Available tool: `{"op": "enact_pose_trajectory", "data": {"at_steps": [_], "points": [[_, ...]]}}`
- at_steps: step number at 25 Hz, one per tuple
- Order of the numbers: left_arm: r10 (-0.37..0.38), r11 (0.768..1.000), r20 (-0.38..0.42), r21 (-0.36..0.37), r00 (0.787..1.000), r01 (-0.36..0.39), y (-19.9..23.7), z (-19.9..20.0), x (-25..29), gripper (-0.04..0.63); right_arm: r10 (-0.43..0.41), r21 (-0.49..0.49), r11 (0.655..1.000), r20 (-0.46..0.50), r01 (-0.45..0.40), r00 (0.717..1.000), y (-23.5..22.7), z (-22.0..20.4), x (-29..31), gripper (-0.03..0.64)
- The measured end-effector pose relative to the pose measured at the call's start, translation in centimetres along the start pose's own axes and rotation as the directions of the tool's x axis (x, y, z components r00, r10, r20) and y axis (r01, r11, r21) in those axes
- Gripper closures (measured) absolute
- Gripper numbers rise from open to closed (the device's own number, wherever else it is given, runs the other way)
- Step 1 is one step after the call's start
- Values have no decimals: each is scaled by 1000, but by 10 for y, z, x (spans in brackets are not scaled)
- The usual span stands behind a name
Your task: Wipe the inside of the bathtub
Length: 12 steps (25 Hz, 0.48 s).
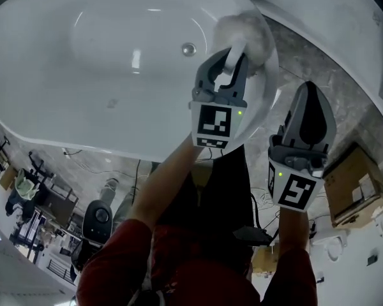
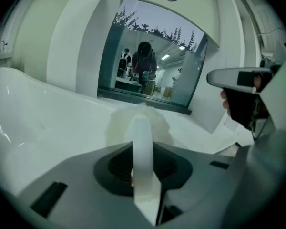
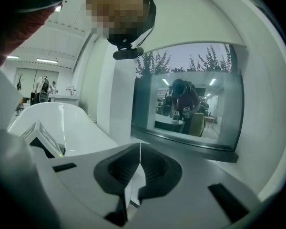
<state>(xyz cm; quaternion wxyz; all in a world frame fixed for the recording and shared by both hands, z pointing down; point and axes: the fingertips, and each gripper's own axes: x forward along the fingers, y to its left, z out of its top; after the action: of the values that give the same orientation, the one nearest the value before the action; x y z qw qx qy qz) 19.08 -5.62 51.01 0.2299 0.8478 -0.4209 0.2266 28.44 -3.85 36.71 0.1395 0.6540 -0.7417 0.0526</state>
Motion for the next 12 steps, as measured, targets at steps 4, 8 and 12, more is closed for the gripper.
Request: {"op": "enact_pose_trajectory", "data": {"at_steps": [4,8,12], "points": [[-1,999,-5,-35,1000,1,9,-15,11,502,20,11,1000,6,-20,1000,5,-10,13,604],[3,997,-32,-78,999,-6,20,-37,23,502,46,9,999,0,-46,999,11,-23,21,604],[18,995,-57,-94,998,-23,35,-60,36,502,78,-8,997,-9,-78,997,22,-34,30,604]]}}
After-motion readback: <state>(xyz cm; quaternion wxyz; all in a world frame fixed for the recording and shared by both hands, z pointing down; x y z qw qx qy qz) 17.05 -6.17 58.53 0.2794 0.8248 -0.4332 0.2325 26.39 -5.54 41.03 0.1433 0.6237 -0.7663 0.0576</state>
